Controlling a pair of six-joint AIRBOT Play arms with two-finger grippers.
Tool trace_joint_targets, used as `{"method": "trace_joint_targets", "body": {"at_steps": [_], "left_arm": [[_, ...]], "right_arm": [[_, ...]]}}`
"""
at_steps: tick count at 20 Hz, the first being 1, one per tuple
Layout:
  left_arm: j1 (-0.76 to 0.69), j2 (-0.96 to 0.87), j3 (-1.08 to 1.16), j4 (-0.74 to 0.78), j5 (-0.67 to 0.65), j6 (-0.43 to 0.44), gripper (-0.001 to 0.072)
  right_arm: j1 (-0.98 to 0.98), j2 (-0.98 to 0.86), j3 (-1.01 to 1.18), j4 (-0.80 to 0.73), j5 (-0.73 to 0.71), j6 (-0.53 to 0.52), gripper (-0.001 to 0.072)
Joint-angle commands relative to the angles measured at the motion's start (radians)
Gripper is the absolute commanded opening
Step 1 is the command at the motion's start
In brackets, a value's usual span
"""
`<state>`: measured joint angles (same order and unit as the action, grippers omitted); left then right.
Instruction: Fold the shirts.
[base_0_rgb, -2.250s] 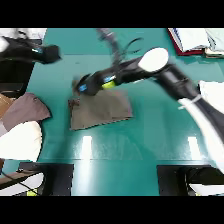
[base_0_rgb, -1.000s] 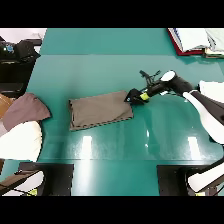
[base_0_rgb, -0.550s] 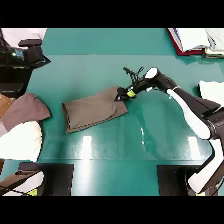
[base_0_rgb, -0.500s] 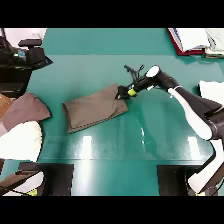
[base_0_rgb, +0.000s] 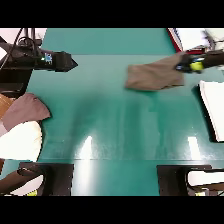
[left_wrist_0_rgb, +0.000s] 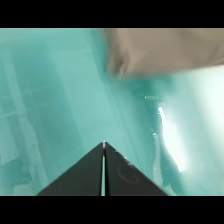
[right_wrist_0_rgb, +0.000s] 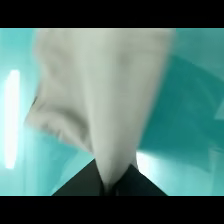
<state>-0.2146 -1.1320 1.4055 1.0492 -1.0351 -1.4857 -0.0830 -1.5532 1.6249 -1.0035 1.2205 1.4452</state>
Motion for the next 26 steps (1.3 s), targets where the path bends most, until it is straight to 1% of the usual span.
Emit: {"method": "trace_joint_targets", "body": {"at_steps": [1, 4, 7, 8, 11, 12, 15, 18, 22, 26], "left_arm": [[-0.052, 0.0, 0.0, 0.0, 0.025, 0.001, 0.0026], [-0.085, 0.0, 0.0, 0.0, 0.027, 0.0, 0.0026], [-0.106, 0.0, 0.0, 0.0, 0.032, 0.0, 0.0026], [-0.106, 0.0, 0.0, -0.003, 0.032, -0.003, 0.0026], [-0.106, 0.0, 0.0, -0.002, 0.033, -0.006, 0.0026], [-0.106, 0.0, 0.0, -0.002, 0.033, -0.006, 0.0026], [-0.106, 0.0, 0.0, -0.002, 0.031, -0.006, 0.0026], [-0.106, 0.0, 0.0, -0.002, 0.032, -0.006, 0.0026], [-0.106, 0.0, 0.0, -0.001, 0.031, 0.002, 0.0026], [-0.106, 0.0, 0.0, 0.002, 0.032, 0.002, 0.0026]], "right_arm": [[-0.253, 0.083, 0.001, -0.044, 0.016, 0.014, 0.0016], [-0.412, 0.096, 0.001, -0.035, 0.014, 0.028, 0.0016], [-0.498, 0.096, 0.001, -0.034, -0.018, 0.04, 0.0016], [-0.513, 0.097, 0.001, -0.023, -0.038, 0.039, 0.0016], [-0.531, 0.097, 0.003, 0.109, -0.083, 0.038, 0.0015], [-0.531, 0.102, 0.004, 0.126, -0.108, 0.038, 0.0015], [-0.523, 0.146, 0.004, 0.121, -0.193, 0.038, 0.0015], [-0.525, 0.196, 0.005, 0.12, -0.235, 0.029, 0.0015], [-0.555, 0.249, 0.005, 0.117, -0.208, 0.01, 0.0015], [-0.612, 0.28, 0.004, 0.111, -0.094, 0.01, 0.0016]]}}
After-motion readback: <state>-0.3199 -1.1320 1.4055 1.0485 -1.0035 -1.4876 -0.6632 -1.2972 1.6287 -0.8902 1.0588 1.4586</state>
